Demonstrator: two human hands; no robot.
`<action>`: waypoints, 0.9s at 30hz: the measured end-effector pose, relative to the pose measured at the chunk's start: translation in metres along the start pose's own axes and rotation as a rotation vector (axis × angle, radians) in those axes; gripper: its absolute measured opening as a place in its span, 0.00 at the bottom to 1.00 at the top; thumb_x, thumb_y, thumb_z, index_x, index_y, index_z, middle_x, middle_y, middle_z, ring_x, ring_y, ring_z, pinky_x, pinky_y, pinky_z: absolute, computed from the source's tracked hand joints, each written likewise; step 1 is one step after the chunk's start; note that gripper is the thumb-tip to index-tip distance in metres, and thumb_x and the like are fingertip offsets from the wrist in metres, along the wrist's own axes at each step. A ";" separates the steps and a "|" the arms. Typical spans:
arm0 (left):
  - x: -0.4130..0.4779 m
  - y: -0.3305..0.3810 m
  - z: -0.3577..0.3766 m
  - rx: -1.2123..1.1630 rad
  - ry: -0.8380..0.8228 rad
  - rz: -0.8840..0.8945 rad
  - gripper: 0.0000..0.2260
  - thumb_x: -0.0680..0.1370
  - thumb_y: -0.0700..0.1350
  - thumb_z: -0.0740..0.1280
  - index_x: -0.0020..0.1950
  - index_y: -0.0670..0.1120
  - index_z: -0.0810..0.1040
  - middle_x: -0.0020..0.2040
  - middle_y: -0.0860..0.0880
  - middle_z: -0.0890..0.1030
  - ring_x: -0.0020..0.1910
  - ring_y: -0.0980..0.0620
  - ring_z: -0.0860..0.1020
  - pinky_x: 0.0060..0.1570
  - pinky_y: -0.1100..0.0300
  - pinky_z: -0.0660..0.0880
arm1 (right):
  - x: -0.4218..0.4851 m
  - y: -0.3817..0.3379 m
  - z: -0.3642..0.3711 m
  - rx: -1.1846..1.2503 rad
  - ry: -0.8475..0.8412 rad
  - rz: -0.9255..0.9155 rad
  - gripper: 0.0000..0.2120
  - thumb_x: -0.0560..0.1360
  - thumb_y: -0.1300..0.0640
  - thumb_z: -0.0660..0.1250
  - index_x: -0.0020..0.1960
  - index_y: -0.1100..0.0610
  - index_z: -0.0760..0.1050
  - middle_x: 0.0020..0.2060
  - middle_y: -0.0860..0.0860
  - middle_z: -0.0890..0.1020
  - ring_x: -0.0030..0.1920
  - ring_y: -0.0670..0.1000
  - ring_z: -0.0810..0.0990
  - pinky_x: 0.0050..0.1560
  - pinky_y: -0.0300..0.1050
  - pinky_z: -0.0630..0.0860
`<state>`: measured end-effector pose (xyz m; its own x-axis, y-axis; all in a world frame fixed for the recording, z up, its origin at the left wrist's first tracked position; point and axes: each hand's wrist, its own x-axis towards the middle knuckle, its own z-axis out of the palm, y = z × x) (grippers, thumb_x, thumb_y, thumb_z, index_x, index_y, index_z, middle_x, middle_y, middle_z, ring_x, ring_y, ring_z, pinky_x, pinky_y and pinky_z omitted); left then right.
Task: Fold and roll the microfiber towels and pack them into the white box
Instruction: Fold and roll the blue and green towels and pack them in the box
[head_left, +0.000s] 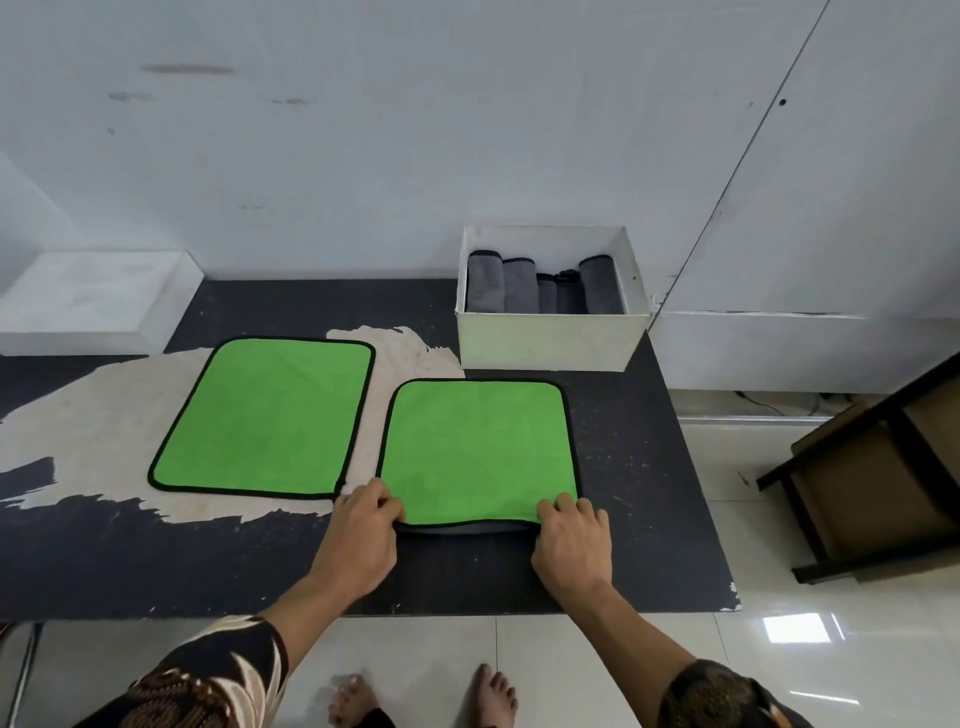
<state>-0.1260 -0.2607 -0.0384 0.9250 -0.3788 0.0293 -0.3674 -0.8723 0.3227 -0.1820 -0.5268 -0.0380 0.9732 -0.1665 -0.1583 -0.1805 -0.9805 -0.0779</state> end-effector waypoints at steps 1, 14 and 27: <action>0.002 -0.002 -0.002 0.020 -0.003 0.012 0.09 0.69 0.32 0.71 0.43 0.45 0.83 0.43 0.51 0.74 0.41 0.51 0.73 0.48 0.52 0.74 | 0.000 0.005 -0.001 0.006 0.003 0.002 0.10 0.72 0.60 0.62 0.51 0.55 0.79 0.47 0.53 0.80 0.49 0.56 0.76 0.51 0.52 0.72; 0.004 -0.005 -0.004 0.150 -0.269 0.030 0.10 0.76 0.42 0.66 0.54 0.53 0.81 0.50 0.57 0.81 0.50 0.56 0.77 0.60 0.57 0.70 | -0.008 0.043 0.012 0.109 0.036 0.131 0.11 0.61 0.66 0.71 0.39 0.52 0.85 0.35 0.49 0.81 0.36 0.54 0.77 0.36 0.47 0.74; 0.018 -0.009 -0.022 -0.178 -0.451 -0.076 0.06 0.76 0.44 0.70 0.52 0.50 0.82 0.45 0.55 0.79 0.45 0.57 0.77 0.46 0.66 0.71 | 0.009 0.080 -0.020 0.470 -0.186 0.239 0.14 0.71 0.63 0.67 0.52 0.50 0.83 0.48 0.49 0.85 0.49 0.52 0.82 0.48 0.41 0.76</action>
<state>-0.1042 -0.2526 -0.0205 0.8000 -0.4464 -0.4009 -0.2415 -0.8513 0.4659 -0.1850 -0.6087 -0.0258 0.8636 -0.3156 -0.3932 -0.4786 -0.7584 -0.4425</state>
